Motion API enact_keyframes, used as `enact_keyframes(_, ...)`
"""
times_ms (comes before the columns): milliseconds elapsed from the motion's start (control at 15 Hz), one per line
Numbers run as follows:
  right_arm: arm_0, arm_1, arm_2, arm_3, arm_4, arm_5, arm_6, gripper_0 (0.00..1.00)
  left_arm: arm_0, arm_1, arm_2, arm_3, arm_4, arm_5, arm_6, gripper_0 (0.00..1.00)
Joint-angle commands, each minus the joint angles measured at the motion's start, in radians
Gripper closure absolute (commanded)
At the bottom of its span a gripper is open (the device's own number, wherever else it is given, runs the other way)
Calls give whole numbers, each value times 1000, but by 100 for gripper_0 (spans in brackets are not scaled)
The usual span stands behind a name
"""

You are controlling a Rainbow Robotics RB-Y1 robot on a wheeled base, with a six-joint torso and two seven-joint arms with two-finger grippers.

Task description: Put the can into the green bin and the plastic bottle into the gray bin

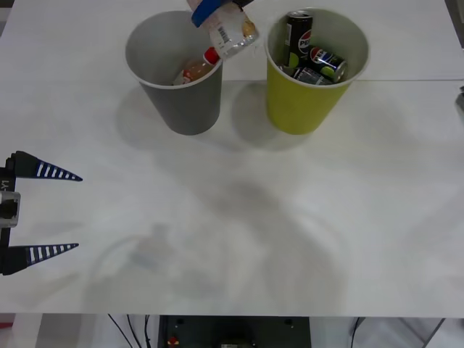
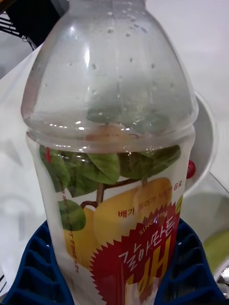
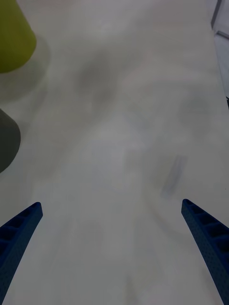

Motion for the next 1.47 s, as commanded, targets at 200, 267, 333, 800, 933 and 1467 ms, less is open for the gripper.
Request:
enact_keyframes(200,-85,136,28,194,99,122,77,100,0,0,0,0,0,0,0,0)
enact_keyframes(267,-97,150,52,222,102,163,85,100,0,0,0,0,0,0,0,0)
enact_keyframes(333,-105,161,81,251,109,218,95,100,0,0,0,0,0,0,0,0)
enact_keyframes(800,-106,201,178,357,112,386,171,100,0,0,0,0,0,0,0,0)
enact_keyframes(933,-106,201,178,357,112,389,180,94,0,0,0,0,0,0,0,0)
enact_keyframes(1467,-105,182,155,341,67,352,206,0,0,0,0,0,0,0,0,0)
